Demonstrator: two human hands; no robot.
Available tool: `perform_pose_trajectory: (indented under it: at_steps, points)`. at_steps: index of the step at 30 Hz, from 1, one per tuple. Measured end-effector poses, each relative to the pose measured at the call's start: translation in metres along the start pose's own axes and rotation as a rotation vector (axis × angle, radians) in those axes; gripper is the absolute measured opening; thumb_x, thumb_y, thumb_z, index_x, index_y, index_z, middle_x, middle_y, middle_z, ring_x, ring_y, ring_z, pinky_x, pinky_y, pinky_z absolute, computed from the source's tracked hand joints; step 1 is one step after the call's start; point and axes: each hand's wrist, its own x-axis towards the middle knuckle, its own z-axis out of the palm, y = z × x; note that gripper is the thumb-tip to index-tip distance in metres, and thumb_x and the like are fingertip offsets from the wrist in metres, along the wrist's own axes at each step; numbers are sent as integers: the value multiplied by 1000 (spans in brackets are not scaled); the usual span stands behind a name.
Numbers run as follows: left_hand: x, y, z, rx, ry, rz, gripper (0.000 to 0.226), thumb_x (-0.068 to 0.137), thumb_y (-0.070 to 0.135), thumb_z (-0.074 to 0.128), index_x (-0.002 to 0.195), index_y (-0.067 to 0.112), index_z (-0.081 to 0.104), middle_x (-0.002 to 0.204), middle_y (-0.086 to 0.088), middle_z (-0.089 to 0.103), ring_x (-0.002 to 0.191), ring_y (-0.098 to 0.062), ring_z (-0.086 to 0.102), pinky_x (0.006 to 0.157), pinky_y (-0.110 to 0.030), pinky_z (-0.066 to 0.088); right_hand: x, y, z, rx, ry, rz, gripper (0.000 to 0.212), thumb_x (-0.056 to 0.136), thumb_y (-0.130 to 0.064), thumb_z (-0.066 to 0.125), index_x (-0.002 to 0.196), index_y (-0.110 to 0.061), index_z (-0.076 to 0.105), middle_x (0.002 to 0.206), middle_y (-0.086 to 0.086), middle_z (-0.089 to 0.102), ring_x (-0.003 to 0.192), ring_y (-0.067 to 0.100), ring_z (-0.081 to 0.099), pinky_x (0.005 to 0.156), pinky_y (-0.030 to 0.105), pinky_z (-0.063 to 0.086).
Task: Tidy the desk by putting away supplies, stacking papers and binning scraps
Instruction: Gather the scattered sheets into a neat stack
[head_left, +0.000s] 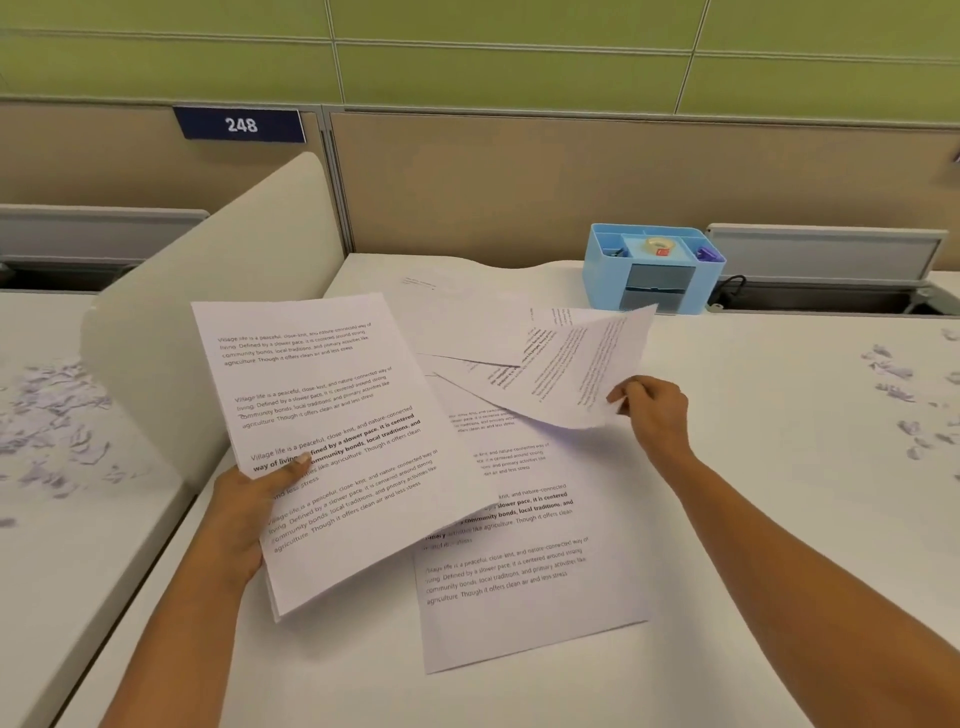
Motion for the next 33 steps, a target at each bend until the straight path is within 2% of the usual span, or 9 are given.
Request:
perform_pose_trajectory:
  at_steps: [2,5,8,11,16,21,26,30,33]
  points:
    - [-7,0,-4,1,-8,-13,40,81,5,65,120,9,60,110,-11,67,94,-30,64,62,-41,58,-2,6,-14,50,27,93,30,87,-8,47,62,-5,64,94,11,66,86,27,62,64,23,53]
    - [-17,0,-11,-3,-21,-13,39,82,4,63,121,9,59,109,-11,67,94,-30,64,60,-40,58,-3,10,-32,-98,53,156,18,88,-18,58,91,-4,68,108,13,65,97,28,60,79,29,46]
    - [-25,0,-14,-4,-34,6,38,83,1,61,121,10,59,108,-10,66,94,-29,64,59,-40,58,-5,1,-40,-168,86,129,36,89,-6,58,124,-8,51,128,16,54,115,29,54,88,30,45]
    - [-31,1,-13,-7,-31,13,39,83,1,61,121,9,59,109,-8,67,95,-30,64,60,-42,58,-8,-16,-41,-43,233,100,45,93,-6,52,134,-15,37,133,15,52,117,30,55,94,42,48]
    - [-38,1,-14,7,-33,-13,37,83,1,62,119,10,59,113,-13,65,99,-33,63,65,-48,55,-15,-21,-41,279,366,132,43,94,-10,51,133,-19,35,129,12,54,108,22,58,92,37,52]
    - [-45,1,-14,2,-36,13,27,83,0,61,105,14,64,93,-5,72,81,-25,69,60,-44,58,-19,2,-44,511,202,316,38,92,-1,52,129,-3,41,129,18,51,104,26,56,79,32,53]
    - [-51,3,-19,-16,-104,42,28,85,-3,57,100,20,66,98,-4,72,80,-21,71,64,-46,57,-24,16,-51,521,229,393,32,92,1,51,124,0,48,125,17,55,98,26,57,60,22,53]
    - [-54,3,-20,-20,-122,43,29,85,-2,57,101,21,66,102,-5,71,87,-22,70,68,-47,56,-24,22,-63,498,267,391,28,92,-1,51,120,-3,51,124,17,56,94,25,59,66,27,52]
    - [-55,4,-20,-15,-119,34,28,85,-2,56,98,21,66,101,-4,71,79,-20,71,65,-46,57,-23,24,-74,508,130,417,20,92,-1,52,111,-7,54,111,13,57,79,16,59,50,16,53]
